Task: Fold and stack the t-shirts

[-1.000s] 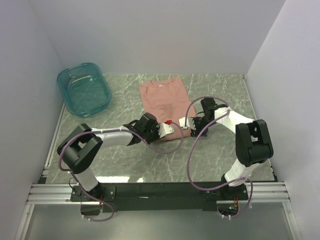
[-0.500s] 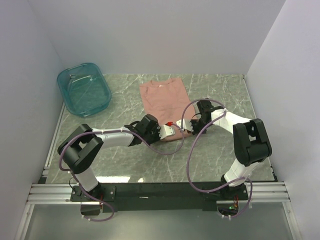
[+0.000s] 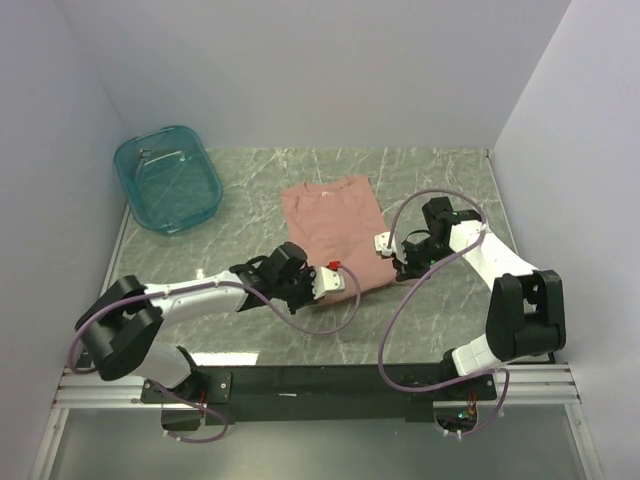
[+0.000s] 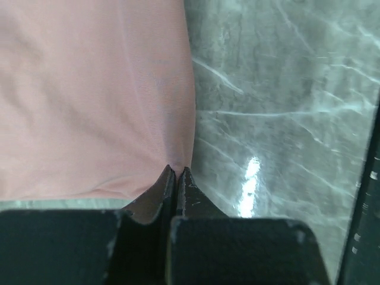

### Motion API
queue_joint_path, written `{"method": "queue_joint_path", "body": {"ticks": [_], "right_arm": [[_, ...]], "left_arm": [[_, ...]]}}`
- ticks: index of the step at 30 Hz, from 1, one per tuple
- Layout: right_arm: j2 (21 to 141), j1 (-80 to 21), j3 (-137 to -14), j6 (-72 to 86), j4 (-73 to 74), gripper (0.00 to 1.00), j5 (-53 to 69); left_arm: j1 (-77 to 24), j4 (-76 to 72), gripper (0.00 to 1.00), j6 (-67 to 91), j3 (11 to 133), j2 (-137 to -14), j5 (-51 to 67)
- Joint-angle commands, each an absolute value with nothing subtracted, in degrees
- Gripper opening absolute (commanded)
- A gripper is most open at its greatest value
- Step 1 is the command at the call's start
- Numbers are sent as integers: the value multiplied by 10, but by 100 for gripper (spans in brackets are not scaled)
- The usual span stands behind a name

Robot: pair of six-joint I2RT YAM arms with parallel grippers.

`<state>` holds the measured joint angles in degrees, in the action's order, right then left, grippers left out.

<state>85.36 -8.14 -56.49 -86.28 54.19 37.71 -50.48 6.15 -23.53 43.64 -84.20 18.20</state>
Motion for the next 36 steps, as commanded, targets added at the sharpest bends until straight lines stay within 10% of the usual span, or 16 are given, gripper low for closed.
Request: {"method": "queue_joint_path", "body": {"ticks": [1,15,36], "right_arm": [[848,-77,-601,-802,575,0,422],[1138,-91,-1028,-482,428,0,374],[1323,-138,-1208,-288,237,0,237]], "left_arm": [[-488,62,1,-221,428,-800,208],[-279,-58,1,-241,685,-999,179],[-239,-132,1,-171,794,-1135,9]]}}
